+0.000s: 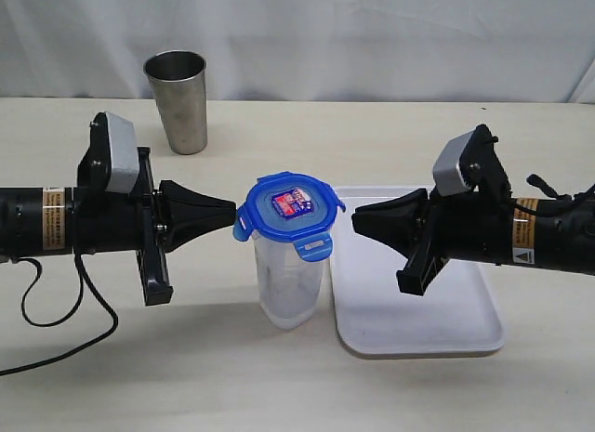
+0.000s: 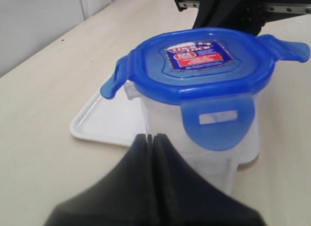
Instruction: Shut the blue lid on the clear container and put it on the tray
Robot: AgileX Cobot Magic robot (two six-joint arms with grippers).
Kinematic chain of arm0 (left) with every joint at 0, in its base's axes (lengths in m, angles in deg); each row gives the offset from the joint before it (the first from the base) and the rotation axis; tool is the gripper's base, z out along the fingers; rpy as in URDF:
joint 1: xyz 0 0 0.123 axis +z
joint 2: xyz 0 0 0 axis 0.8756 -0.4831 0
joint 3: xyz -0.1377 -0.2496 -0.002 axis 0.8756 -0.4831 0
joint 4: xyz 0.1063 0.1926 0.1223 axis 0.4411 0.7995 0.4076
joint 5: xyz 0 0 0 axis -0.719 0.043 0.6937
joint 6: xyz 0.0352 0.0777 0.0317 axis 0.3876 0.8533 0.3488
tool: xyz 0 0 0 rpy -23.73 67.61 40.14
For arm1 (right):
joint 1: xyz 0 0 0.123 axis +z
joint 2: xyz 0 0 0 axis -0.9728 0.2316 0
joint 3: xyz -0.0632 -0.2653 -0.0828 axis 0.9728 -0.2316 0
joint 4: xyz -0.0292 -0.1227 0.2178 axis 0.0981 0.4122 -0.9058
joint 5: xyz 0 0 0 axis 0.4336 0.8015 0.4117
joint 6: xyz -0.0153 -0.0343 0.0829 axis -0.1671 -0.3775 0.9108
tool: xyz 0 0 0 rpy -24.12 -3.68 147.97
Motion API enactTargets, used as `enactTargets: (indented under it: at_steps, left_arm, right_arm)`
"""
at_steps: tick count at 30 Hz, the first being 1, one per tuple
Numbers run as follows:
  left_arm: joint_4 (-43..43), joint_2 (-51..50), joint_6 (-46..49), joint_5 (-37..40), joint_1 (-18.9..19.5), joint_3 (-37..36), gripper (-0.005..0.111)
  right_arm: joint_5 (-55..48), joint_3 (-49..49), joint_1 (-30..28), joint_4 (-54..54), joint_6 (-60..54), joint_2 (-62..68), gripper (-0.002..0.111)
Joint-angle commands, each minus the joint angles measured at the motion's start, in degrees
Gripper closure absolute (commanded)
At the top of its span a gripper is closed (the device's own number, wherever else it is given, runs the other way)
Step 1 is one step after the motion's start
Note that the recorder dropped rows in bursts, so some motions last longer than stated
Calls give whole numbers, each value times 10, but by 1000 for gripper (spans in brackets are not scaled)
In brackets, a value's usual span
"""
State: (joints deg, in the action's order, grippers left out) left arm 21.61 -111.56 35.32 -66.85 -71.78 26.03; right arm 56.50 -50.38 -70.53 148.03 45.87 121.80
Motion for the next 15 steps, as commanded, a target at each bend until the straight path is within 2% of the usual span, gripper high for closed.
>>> enactTargets:
  at_steps: [1, 15]
  left_arm:
    - [11, 4, -9, -2, -4, -2, 107]
    - [29, 17, -9, -2, -4, -2, 107]
  right_arm:
    - [-1, 2, 1, 1, 1, 0, 104]
    - [-1, 2, 1, 1, 1, 0, 104]
